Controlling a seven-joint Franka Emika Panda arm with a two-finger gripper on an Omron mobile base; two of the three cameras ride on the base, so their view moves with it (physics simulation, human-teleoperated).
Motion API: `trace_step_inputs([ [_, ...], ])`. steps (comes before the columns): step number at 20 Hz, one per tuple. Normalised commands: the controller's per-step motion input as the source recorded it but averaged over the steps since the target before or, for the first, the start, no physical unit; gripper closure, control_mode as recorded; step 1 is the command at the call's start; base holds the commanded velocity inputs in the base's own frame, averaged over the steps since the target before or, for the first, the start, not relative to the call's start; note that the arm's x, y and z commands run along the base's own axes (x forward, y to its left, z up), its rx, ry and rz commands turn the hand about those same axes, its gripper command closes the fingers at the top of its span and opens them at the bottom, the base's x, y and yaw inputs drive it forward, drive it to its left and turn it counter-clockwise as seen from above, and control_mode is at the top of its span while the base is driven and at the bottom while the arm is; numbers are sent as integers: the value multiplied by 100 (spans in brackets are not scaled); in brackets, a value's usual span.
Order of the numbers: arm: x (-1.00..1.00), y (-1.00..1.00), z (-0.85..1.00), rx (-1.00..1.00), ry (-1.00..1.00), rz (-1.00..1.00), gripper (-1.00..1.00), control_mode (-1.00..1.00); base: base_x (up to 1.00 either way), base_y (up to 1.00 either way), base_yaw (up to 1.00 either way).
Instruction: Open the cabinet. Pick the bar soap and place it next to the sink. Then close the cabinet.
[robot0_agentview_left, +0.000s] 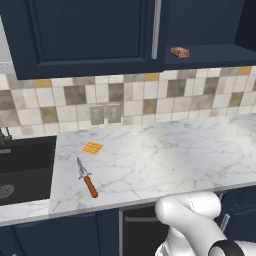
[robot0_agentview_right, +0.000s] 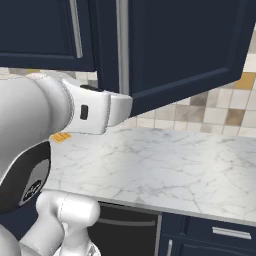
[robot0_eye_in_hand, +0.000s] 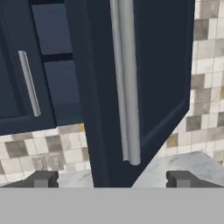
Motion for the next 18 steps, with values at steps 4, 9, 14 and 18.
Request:
trace_step_inputs([
  [4,0,100,0,-23,0,0,-100,-100,0,0,0],
  [9,17,95,-1,-29,0,0,-100,-100,0,0,0],
  [14,39,42,-10,-37,0,-1,-100,-100,0,0,0],
  [18,66,0,-32,-41,4,-10,-100,-100,0,0,0],
])
